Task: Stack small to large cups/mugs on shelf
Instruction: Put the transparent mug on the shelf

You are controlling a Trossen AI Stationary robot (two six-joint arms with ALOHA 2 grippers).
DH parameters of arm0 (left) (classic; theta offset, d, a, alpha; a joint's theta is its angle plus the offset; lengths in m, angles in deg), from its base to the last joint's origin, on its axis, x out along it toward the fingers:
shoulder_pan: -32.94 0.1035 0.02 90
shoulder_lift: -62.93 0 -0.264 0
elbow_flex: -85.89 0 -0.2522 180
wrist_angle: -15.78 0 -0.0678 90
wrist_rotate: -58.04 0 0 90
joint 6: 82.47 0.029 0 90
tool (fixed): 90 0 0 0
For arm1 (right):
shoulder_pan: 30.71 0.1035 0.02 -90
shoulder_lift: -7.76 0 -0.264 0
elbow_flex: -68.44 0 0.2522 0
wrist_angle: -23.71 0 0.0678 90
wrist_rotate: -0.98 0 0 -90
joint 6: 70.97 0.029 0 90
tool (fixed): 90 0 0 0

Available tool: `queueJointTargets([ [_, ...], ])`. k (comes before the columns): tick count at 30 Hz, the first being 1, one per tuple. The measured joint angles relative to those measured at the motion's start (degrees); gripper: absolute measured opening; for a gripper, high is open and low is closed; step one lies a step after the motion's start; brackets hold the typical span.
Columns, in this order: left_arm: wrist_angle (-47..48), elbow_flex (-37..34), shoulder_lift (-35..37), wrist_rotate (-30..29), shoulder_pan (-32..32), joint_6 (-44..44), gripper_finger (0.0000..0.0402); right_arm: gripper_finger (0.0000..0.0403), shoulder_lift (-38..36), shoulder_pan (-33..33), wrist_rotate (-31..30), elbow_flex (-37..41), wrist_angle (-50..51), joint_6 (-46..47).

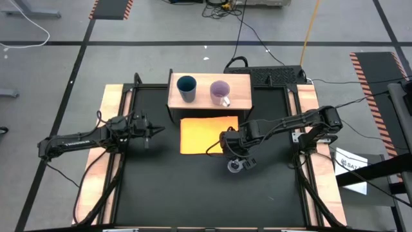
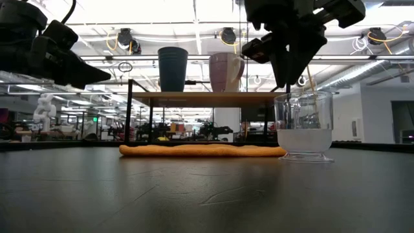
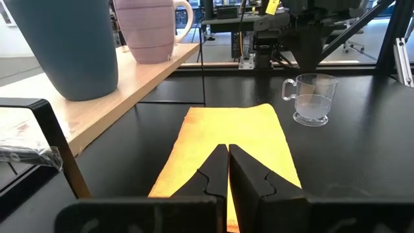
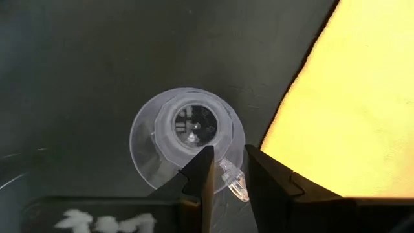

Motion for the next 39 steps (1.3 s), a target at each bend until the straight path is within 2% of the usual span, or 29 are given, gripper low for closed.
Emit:
queueJointTargets([
  [19, 0.04, 0.0, 0.0, 0.0, -0.01, -0.2, 0.0017, 0.0075, 0.15, -0.1, -0.12, 0.0, -4.22, -0.7],
  [39, 0.46, 0.0, 0.01, 0.02, 0.01, 0.0, 0.0017, 0.0076, 0.15, -0.13, -0.08, 0.02, -1.8, 2.1],
])
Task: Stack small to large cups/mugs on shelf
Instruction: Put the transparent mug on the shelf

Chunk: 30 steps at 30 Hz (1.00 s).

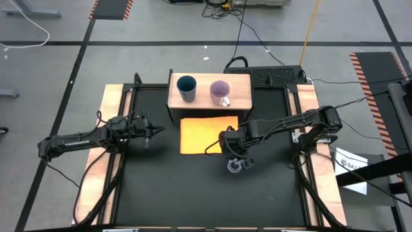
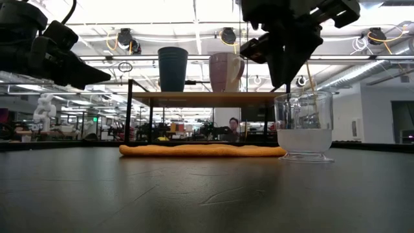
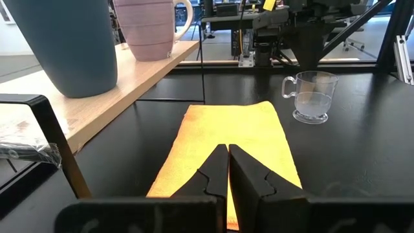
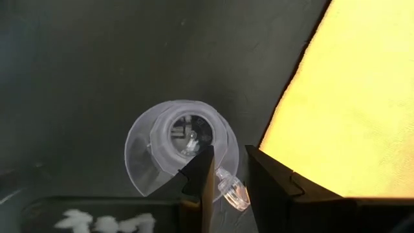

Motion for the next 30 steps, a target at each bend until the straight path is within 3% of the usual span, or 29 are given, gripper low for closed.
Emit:
queueJointTargets([
  [14, 0.08, 0.0, -0.01, 0.0, -0.01, 0.02, 0.0017, 0.0175, -0.02, 0.0, 0.35, 0.0, 0.22, 0.12],
  [30, 0.27, 0.0, -0.01, 0.0, 0.0, 0.46, 0.0017, 0.0169, -0.04, -0.25, 0.4, 3.72, -3.11, -3.08],
])
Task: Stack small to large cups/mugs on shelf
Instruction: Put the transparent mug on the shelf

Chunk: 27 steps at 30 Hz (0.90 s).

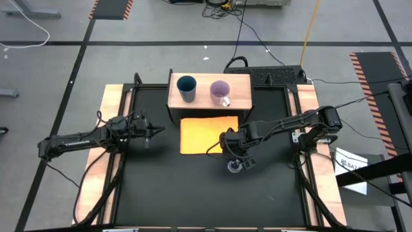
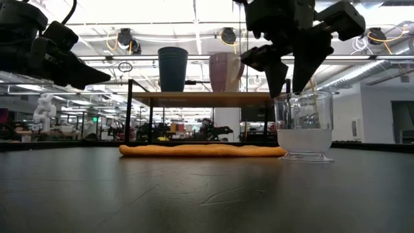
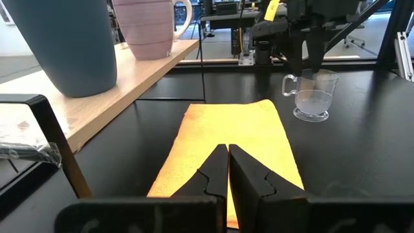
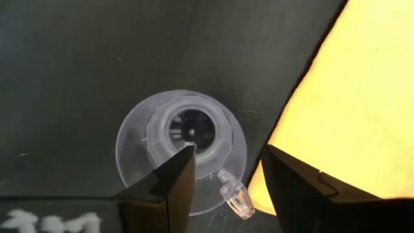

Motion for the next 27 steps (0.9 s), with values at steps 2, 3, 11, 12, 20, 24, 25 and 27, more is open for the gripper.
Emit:
queueJointTargets([
  [2, -0.09, 0.0, 0.0, -0.02, 0.0, 0.51, 0.0017, 0.0169, -0.1, -0.05, -0.01, 0.0, 0.0, 0.08],
  [3, -0.17, 0.0, 0.0, 0.0, 0.0, 0.71, 0.0017, 0.0169, -0.16, -0.1, 0.0, 0.0, -0.13, 0.07],
  [11, -0.73, 0.0, 0.01, 0.0, -0.01, 0.61, 0.0017, 0.0169, 0.07, -0.14, 0.03, 0.0, -0.9, -0.53],
  [12, -0.72, 0.0, 0.01, 0.0, -0.02, 0.61, 0.0017, 0.0169, 0.07, -0.14, 0.03, 0.0, -1.12, -0.72],
  [20, -0.74, 0.0, 0.0, -0.01, -0.01, 0.63, 0.0017, 0.0169, 0.11, -0.14, 1.5, 1.42, -3.01, -1.3],
  [24, -0.74, 0.0, 0.0, 0.0, -0.01, 0.63, 0.0017, 0.0169, 0.1, -0.14, 1.49, 1.78, -3.23, -1.25],
  [25, -0.74, 0.0, 0.0, 0.0, -0.02, 0.63, 0.0017, 0.0169, 0.11, -0.14, 1.47, 1.81, -3.14, -1.24],
  [27, -0.76, 0.0, 0.01, -0.02, -0.02, 0.63, 0.0017, 0.0169, 0.11, -0.14, 1.47, 1.81, -3.27, -1.24],
])
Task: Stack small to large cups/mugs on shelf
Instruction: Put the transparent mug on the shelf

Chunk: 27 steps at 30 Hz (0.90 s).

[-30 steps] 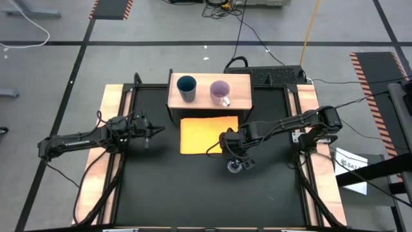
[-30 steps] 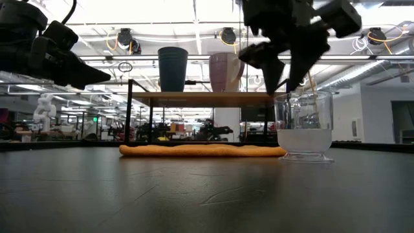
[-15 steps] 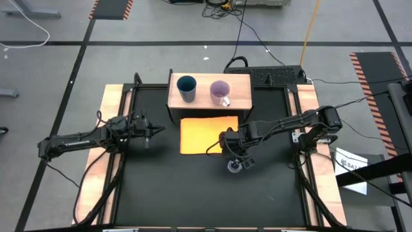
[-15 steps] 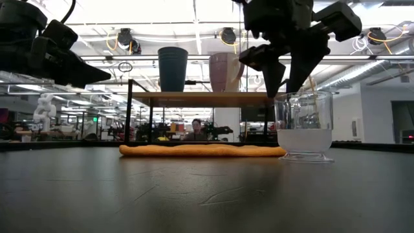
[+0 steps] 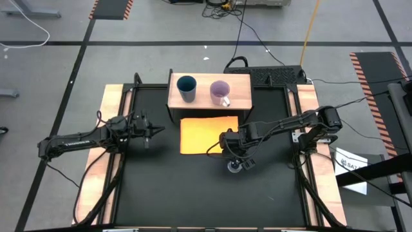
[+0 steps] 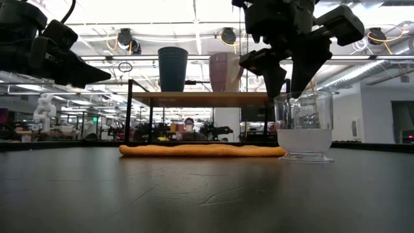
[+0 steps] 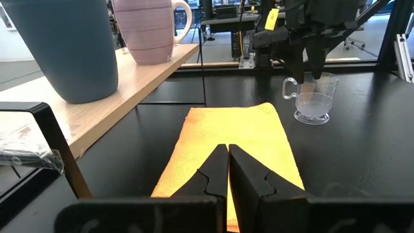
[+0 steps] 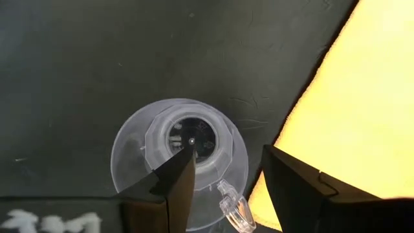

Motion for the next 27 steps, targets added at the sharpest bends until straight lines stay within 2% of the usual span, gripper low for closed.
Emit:
queueJointTargets([
  [27, -0.05, 0.0, 0.0, 0.0, 0.0, -0.04, 0.0017, 0.0169, 0.0, -0.04, -0.09, 2.27, -3.26, -0.17],
])
